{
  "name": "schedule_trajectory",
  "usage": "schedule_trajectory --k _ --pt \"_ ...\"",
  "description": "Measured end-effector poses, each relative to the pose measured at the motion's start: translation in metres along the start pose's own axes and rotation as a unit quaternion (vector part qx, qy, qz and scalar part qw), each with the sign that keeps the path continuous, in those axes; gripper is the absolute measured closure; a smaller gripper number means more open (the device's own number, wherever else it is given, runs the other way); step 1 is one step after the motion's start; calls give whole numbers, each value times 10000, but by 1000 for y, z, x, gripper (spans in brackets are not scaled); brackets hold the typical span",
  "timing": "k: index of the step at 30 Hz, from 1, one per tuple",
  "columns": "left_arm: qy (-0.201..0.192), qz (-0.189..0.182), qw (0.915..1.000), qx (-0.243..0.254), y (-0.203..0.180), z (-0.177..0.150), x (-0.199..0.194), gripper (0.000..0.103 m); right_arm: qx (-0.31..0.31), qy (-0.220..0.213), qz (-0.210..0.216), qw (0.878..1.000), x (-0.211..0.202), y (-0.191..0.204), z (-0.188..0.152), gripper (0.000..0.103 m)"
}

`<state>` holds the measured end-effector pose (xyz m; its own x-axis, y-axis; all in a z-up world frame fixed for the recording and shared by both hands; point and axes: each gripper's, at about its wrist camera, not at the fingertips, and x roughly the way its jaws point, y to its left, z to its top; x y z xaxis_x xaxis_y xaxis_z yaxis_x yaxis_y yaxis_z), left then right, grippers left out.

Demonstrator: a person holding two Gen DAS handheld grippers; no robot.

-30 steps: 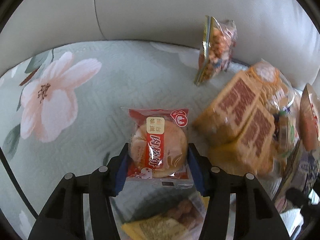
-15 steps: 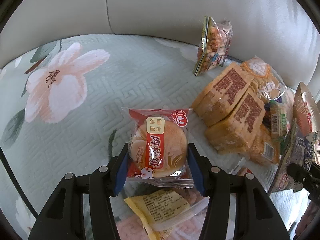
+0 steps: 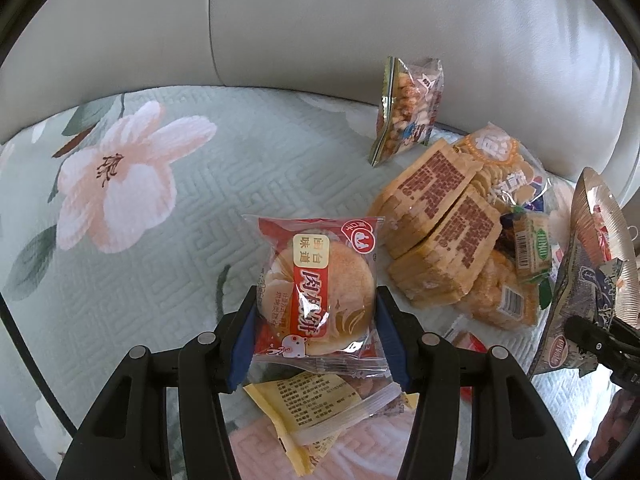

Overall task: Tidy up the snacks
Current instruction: 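Carry the bun and the blue-white bag over the amber plate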

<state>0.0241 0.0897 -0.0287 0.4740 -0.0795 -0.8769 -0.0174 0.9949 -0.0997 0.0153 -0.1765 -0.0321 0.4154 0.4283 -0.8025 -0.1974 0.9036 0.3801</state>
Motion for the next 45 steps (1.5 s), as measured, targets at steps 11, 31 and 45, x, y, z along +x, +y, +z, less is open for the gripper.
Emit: schedule_trajectory --k 11,31,45 --pt "219 -84 9994 -261 7 5 -3 51 -11 2 132 9999 -5 -3 3 49" --pt "440 -195 9980 -403 -16 50 -39 51 -101 -502 184 9985 -58 -15 31 49" --pt "116 -1252 9839 1271 -184 96 -59 51 1137 -1341 -493 9832 -147 -139 44 49"
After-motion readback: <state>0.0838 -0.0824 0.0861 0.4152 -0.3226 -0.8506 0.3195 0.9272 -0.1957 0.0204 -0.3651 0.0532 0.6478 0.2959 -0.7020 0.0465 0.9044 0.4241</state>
